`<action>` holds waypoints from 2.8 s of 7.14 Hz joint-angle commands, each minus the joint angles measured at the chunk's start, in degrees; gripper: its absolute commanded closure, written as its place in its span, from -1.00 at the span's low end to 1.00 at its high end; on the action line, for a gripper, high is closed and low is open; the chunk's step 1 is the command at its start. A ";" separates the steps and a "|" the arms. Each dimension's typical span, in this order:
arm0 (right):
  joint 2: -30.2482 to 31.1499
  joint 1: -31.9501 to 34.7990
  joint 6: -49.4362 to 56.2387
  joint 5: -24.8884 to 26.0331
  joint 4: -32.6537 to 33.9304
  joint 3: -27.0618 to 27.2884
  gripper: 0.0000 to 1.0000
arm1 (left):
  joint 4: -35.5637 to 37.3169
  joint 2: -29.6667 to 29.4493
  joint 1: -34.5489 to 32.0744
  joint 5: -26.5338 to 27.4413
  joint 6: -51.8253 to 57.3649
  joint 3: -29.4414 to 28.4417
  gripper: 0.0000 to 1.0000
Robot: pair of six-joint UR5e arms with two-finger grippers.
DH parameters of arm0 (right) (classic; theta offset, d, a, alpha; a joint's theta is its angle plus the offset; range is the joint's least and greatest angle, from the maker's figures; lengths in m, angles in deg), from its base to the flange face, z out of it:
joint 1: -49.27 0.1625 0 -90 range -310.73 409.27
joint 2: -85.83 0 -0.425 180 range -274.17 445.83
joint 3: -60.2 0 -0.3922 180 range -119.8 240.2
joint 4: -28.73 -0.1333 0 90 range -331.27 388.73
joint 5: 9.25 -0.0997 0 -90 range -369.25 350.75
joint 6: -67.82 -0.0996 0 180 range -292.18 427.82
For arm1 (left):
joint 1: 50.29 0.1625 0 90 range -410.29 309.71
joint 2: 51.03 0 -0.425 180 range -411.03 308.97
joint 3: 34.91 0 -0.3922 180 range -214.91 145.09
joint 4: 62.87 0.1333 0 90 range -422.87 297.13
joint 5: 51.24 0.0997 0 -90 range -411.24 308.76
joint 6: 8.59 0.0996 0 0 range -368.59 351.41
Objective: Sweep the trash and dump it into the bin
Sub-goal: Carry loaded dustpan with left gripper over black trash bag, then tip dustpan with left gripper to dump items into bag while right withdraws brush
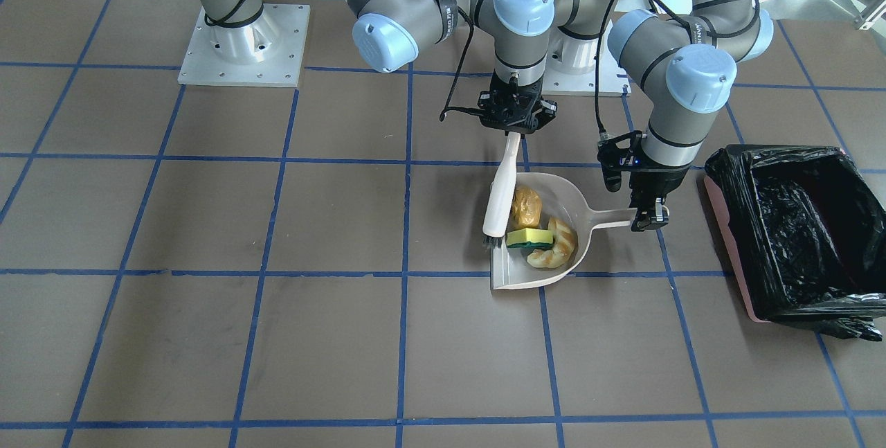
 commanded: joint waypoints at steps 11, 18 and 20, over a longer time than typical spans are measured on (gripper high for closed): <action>15.15 -30.06 36.96 6.87 -21.23 2.02 1.00 | -34.91 0.09 39.35 -19.48 14.99 -27.39 1.00; 6.77 -65.61 81.03 11.80 -7.57 4.06 1.00 | -5.72 -2.02 40.14 8.43 28.08 -35.05 1.00; 3.93 -68.86 85.82 12.68 -4.72 4.32 1.00 | 0.40 -2.20 31.54 20.61 33.02 -34.61 1.00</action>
